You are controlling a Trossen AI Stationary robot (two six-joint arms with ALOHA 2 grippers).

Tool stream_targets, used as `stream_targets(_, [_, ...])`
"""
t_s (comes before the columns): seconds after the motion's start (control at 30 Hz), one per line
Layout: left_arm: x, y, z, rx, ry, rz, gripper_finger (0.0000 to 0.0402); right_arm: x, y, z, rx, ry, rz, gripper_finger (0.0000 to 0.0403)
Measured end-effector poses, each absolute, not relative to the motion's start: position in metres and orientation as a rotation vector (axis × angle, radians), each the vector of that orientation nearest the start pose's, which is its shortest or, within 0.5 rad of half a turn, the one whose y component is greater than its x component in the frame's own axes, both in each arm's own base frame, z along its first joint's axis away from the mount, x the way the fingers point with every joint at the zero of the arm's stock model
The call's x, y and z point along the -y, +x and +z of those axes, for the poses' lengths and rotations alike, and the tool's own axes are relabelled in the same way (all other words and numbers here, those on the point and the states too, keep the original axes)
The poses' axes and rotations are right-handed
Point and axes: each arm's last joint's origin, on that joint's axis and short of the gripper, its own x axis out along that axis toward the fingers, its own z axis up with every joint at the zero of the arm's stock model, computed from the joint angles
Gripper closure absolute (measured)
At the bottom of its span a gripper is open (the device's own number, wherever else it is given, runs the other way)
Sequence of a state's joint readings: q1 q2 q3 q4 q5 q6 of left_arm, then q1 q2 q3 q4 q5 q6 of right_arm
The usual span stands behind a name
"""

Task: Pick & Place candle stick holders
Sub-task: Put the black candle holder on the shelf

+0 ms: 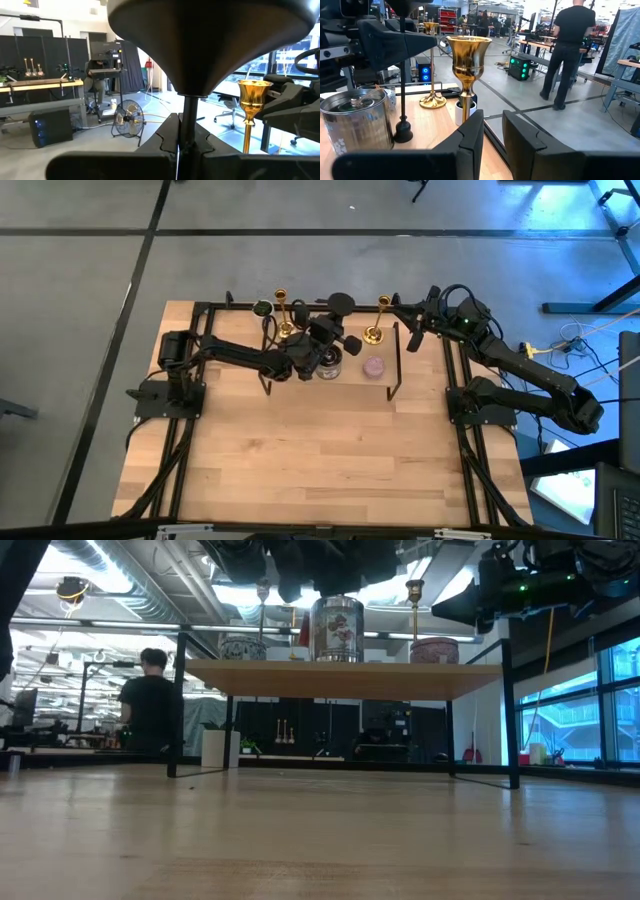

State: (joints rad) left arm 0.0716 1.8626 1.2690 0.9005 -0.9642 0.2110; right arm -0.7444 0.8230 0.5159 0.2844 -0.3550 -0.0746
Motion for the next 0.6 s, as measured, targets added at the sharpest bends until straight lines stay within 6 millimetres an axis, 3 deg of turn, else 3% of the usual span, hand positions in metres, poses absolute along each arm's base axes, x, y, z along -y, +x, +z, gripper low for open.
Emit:
stream_targets(0.33, [-0.0465, 0.4105, 0.2935, 0.138, 0.098, 1.070, 0.0398, 0.1193, 0.1444, 0.2780, -0.034, -0.062, -0.389, 0.0329])
stream_targets(0.6, [-0.0461, 0.4107, 0.2926, 0.121, 0.115, 1.074, 0.0363, 0.1183, 0.1448, 0.2788, -0.025, -0.066, -0.350, 0.0329])
